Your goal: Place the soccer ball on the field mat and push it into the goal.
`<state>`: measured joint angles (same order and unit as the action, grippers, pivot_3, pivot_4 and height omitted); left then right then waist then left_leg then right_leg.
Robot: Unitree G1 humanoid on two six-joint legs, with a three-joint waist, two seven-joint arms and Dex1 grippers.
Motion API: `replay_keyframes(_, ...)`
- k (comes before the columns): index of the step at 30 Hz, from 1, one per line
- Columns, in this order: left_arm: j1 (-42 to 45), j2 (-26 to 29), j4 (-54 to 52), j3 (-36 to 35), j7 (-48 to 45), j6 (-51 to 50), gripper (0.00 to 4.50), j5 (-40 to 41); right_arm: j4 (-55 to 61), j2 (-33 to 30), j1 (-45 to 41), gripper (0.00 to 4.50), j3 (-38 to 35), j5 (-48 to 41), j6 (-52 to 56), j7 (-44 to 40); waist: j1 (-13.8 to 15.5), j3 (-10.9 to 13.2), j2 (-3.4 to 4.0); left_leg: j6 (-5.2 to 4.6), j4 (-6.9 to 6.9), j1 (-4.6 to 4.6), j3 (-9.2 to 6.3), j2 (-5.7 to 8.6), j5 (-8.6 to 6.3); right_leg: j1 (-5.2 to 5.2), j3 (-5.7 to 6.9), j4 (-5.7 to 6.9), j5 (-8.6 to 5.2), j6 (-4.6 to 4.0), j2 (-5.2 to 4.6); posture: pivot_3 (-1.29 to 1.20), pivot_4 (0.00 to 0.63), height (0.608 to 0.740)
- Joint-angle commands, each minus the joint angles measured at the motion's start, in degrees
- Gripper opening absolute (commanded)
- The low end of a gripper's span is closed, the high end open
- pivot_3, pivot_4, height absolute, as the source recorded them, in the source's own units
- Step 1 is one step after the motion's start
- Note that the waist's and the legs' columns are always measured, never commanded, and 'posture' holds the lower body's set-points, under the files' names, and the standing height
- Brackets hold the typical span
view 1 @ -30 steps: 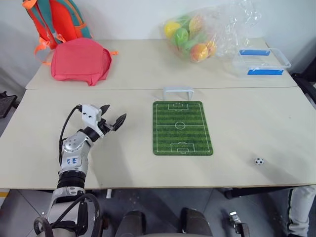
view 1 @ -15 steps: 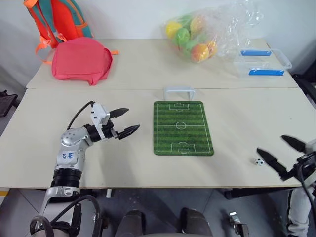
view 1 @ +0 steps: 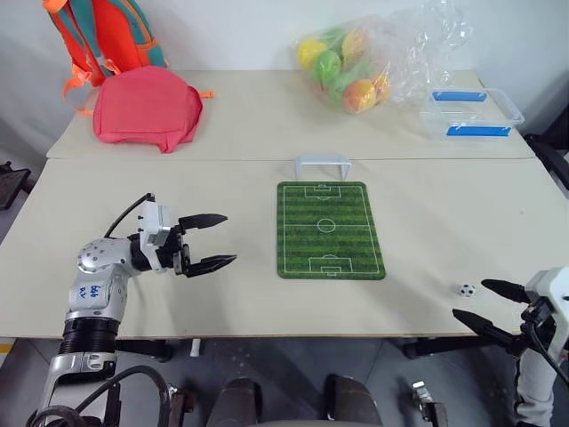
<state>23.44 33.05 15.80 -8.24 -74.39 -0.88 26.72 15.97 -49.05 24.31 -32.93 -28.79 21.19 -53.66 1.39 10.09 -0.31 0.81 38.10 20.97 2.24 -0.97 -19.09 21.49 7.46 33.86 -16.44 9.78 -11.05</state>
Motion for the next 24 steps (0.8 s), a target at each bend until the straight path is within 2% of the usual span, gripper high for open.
replay_keyframes(1, -0.68, 0.97, -3.62, -1.34, 1.22, -0.77, 4.50, 1.22, -4.42, 0.24, -2.96, 4.46, 1.95, 2.47, -2.70, -0.27, -0.04, 0.00, 0.00, 0.00, 0.01, 0.02, 0.00, 0.00, 0.00, 0.00, 0.01, 0.00, 0.00, 0.00, 0.00, 0.00, 0.150, 0.740)
replay_keyframes(10, -2.06, 1.63, -5.71, -2.18, 2.68, -0.90, 4.50, 1.28, -13.42, 1.66, -9.80, 4.46, 7.20, 5.87, -4.74, 0.12, -0.03, 0.00, 0.01, 0.01, 0.04, 0.04, -0.01, -0.01, 0.00, 0.01, 0.04, 0.00, 0.05, 0.02, 0.00, 0.00, 0.150, 0.740)
replay_keyframes(13, -2.00, 1.65, -5.55, -2.35, 2.89, -0.69, 4.50, 1.28, -14.43, 1.99, -10.42, 3.84, 8.10, 6.76, -5.59, 0.23, -0.05, 0.00, 0.01, 0.00, 0.06, 0.04, -0.01, 0.00, 0.00, 0.00, 0.04, -0.01, 0.07, 0.03, 0.00, 0.00, 0.150, 0.740)
replay_keyframes(22, -0.28, 0.54, -4.10, -1.48, 3.23, 0.07, 4.50, 1.09, -12.94, 1.88, -12.22, 0.84, 7.58, 6.04, -4.34, 1.61, -0.07, 0.00, 0.00, 0.00, 0.18, 0.07, 0.01, -0.01, 0.01, -0.01, 0.01, -0.03, 0.20, 0.05, 0.00, 0.00, 0.150, 0.740)
replay_keyframes(24, 0.15, 0.15, -3.56, -1.09, 2.54, 0.46, 4.50, 1.18, -10.16, 0.94, -12.40, 0.84, 6.74, 5.17, -3.04, 1.54, -0.07, 0.00, 0.01, -0.01, 0.20, 0.08, 0.02, 0.00, 0.01, -0.01, 0.00, -0.04, 0.23, 0.05, 0.00, 0.00, 0.150, 0.740)
